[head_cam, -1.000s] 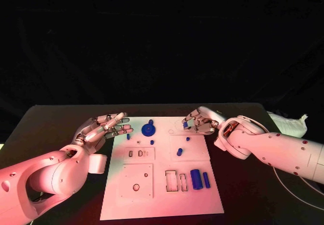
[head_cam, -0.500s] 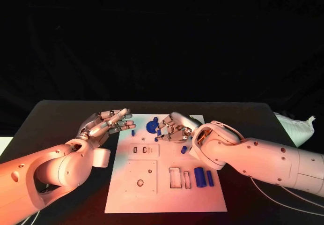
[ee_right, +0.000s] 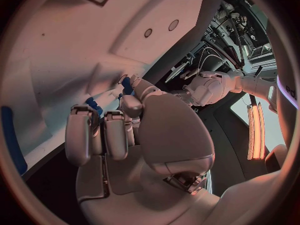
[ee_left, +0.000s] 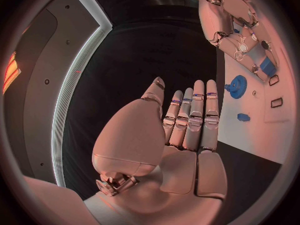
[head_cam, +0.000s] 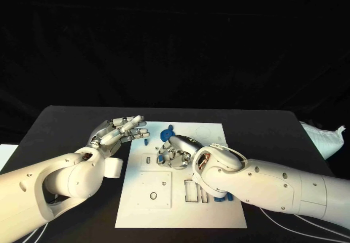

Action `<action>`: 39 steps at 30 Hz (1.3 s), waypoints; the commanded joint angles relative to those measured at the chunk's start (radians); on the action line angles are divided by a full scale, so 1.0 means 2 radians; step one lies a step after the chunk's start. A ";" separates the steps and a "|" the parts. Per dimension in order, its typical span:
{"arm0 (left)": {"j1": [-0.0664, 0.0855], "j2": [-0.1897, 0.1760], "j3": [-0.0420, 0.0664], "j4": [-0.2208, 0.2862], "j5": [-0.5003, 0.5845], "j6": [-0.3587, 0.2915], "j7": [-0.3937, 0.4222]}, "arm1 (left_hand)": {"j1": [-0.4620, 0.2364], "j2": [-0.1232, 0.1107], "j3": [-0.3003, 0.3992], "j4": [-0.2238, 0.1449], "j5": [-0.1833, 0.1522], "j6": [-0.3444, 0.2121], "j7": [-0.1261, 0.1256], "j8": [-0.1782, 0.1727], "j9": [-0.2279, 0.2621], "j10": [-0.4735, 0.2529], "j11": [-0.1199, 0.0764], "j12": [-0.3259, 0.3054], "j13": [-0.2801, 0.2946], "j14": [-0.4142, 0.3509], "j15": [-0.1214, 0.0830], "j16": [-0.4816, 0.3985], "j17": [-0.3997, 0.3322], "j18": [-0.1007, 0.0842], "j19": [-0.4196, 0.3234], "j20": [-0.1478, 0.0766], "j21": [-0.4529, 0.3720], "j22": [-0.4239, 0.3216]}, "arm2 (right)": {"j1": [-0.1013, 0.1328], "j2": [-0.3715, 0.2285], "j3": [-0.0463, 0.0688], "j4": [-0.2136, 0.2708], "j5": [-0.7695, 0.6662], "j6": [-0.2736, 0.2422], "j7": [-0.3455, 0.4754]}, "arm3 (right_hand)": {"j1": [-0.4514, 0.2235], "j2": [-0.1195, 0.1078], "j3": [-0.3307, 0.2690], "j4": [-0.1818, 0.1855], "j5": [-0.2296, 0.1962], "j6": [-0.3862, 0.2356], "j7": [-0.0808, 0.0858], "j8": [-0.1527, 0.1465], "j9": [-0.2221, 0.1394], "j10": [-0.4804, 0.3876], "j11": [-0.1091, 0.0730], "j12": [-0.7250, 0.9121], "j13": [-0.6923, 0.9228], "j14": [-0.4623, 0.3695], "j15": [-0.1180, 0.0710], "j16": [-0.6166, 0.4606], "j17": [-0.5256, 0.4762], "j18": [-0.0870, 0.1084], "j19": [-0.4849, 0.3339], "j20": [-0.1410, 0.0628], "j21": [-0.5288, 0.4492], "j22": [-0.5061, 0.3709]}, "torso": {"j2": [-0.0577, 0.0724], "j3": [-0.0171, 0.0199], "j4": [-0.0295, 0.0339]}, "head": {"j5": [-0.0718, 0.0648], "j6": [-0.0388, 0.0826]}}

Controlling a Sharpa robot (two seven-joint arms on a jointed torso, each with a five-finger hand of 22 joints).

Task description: Assemble the parts on the task board

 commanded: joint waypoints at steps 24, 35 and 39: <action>0.000 0.001 0.000 0.002 0.001 0.013 0.002 | 0.000 0.004 0.000 -0.005 0.003 -0.001 0.003 -0.003 -0.001 -0.002 0.002 -0.002 0.000 0.004 0.002 -0.003 0.001 0.006 0.003 -0.001 -0.004 -0.001 | -0.008 0.001 -0.002 0.001 -0.088 0.019 -0.064 | -0.009 -0.003 0.001 -0.001 0.009 0.008 -0.004 0.002 0.014 -0.001 -0.002 -0.003 0.000 0.035 -0.001 0.000 0.049 -0.001 -0.004 0.000 -0.003 0.000 | 0.000 0.0006 -0.0005 | 0.001 -0.005; 0.000 0.000 0.000 0.002 0.001 0.015 0.001 | 0.000 0.004 0.000 -0.005 0.003 -0.001 0.003 -0.003 -0.001 -0.002 0.002 -0.002 0.000 0.004 0.002 -0.003 0.001 0.006 0.003 -0.001 -0.004 -0.001 | -0.008 -0.001 -0.002 0.001 -0.090 0.044 -0.068 | -0.013 -0.009 -0.001 -0.002 0.009 0.008 -0.004 0.001 0.015 -0.003 -0.001 -0.008 -0.003 0.035 -0.001 0.000 0.049 -0.001 -0.004 0.000 -0.004 0.000 | 0.000 0.0004 -0.0004 | 0.001 -0.007; 0.000 0.000 0.000 0.002 0.001 0.015 0.001 | 0.000 0.004 0.000 -0.005 0.003 -0.001 0.003 -0.003 -0.001 -0.002 0.002 -0.003 0.000 0.004 0.002 -0.003 0.001 0.006 0.004 -0.001 -0.004 -0.001 | -0.008 0.000 -0.002 -0.001 -0.089 0.056 -0.068 | -0.022 -0.016 -0.004 0.000 0.007 0.000 -0.001 -0.004 0.013 -0.008 0.001 -0.019 -0.011 0.035 0.001 0.000 0.050 0.000 -0.004 0.001 -0.005 -0.003 | 0.000 0.0000 -0.0007 | 0.001 -0.007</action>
